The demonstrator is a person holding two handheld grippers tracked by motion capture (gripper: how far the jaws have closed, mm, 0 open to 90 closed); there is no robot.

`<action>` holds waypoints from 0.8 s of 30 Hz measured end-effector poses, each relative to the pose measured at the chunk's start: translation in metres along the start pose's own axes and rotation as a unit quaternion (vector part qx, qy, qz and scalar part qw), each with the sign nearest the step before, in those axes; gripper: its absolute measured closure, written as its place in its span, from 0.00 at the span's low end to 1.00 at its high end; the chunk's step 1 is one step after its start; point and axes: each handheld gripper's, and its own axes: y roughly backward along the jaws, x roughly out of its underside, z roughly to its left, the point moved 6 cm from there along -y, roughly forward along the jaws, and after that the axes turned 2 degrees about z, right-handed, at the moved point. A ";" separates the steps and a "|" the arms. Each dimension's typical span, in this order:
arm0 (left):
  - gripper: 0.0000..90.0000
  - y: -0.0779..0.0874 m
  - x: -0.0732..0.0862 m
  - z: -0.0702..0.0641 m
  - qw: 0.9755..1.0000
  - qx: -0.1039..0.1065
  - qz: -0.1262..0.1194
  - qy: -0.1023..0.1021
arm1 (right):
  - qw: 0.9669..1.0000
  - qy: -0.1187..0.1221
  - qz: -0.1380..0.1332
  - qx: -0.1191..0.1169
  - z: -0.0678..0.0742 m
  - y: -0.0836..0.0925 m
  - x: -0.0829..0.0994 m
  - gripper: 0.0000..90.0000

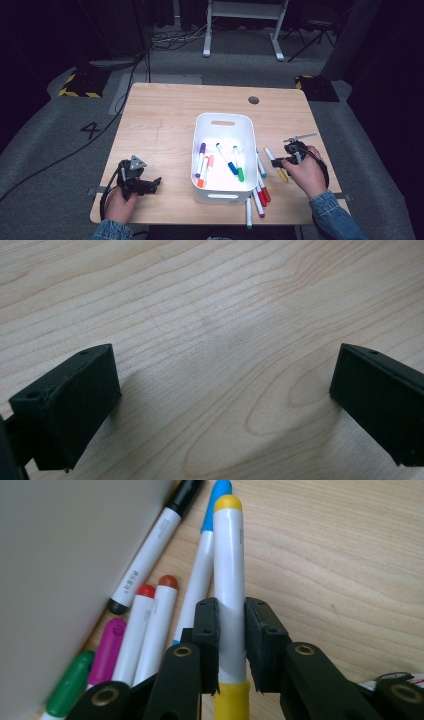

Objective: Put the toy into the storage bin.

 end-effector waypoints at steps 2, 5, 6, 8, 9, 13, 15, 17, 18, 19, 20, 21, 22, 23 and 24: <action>0.00 0.000 0.000 0.000 1.000 0.000 0.000 0.000 | 1.000 0.002 -0.006 -0.003 0.002 0.005 -0.002 0.85; 0.00 0.000 0.000 0.000 1.000 0.000 0.000 0.000 | 1.000 0.002 -0.015 -0.010 0.005 0.012 -0.005 0.85; 0.00 0.000 0.000 0.000 1.000 0.000 0.000 0.000 | 1.000 0.005 -0.019 -0.010 0.006 0.014 -0.006 0.85; 0.00 0.000 0.000 0.000 1.000 0.000 0.000 0.000 | 0.999 0.003 -0.025 -0.019 0.008 0.018 -0.008 0.85; 0.00 0.000 0.000 0.000 1.000 0.001 0.000 0.000 | 0.999 0.004 -0.028 -0.022 0.009 0.020 -0.008 0.85; 0.00 0.000 0.000 0.000 1.000 -0.001 0.000 -0.001 | 0.999 0.001 -0.039 -0.033 0.013 0.027 -0.011 0.85; 0.00 0.000 0.000 0.000 1.000 0.000 0.000 0.000 | 0.999 0.003 -0.042 -0.034 0.014 0.031 -0.012 0.85; 0.00 0.000 0.000 0.000 1.000 0.000 0.000 0.000 | 0.998 0.003 -0.047 -0.037 0.016 0.035 -0.014 0.85; 0.00 0.000 0.000 0.000 1.000 0.000 0.000 0.000 | 0.998 0.003 -0.050 -0.039 0.017 0.038 -0.015 0.85; 0.00 0.000 0.000 0.000 1.000 0.000 0.000 0.000 | 0.998 0.004 -0.053 -0.038 0.018 0.040 -0.015 0.85; 0.00 0.000 0.000 0.000 1.000 -0.001 0.000 -0.001 | 0.998 0.005 -0.055 -0.041 0.020 0.043 -0.016 0.85; 0.00 0.000 0.000 0.000 1.000 -0.001 0.000 -0.001 | 0.997 0.006 -0.060 -0.045 0.022 0.047 -0.017 0.85; 0.00 0.000 0.000 0.000 1.000 0.001 0.000 0.000 | 0.997 0.008 -0.063 -0.045 0.024 0.049 -0.018 0.85; 0.00 0.000 0.000 0.000 1.000 -0.001 0.000 -0.001 | 0.997 0.010 -0.065 -0.046 0.025 0.052 -0.019 0.85; 0.00 0.000 0.000 0.000 1.000 -0.001 0.000 -0.001 | 0.996 0.011 -0.069 -0.048 0.027 0.054 -0.020 0.85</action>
